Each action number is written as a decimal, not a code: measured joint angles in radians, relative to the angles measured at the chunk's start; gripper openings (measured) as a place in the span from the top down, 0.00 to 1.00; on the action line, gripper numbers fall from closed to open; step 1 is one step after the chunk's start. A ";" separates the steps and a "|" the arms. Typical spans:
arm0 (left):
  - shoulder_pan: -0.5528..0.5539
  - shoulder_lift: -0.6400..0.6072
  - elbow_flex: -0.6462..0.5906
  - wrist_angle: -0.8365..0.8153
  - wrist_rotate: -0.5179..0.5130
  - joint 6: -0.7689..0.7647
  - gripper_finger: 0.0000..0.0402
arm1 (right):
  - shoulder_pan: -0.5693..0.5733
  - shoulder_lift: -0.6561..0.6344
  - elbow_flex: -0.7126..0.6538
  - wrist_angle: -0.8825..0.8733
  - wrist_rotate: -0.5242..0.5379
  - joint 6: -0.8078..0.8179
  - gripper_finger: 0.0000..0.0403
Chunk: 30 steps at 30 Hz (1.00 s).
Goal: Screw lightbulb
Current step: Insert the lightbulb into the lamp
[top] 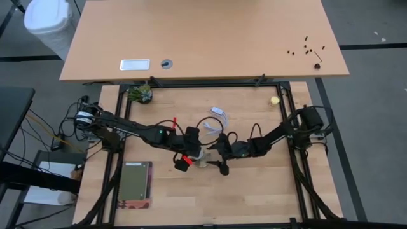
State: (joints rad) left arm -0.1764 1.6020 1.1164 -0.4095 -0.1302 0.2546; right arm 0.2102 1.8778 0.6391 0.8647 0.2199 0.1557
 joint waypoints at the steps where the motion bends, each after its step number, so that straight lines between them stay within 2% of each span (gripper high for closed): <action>1: 0.000 0.000 0.000 0.002 -0.003 0.000 0.09 | -0.004 0.021 0.007 0.009 0.000 0.004 0.21; 9: 0.000 0.000 0.000 -0.010 -0.034 0.018 0.10 | -0.011 0.143 0.060 0.116 0.002 0.002 0.21; 18: 0.000 0.009 -0.002 -0.026 -0.035 0.031 0.15 | -0.014 0.190 0.083 0.162 0.019 0.002 0.29; 30: 0.000 0.009 -0.002 -0.024 -0.034 0.029 0.15 | -0.017 0.200 0.084 0.161 0.022 0.008 0.55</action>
State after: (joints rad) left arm -0.1764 1.6112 1.1145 -0.4340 -0.1646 0.2840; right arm 0.1928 2.0777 0.7227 1.0260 0.2416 0.1632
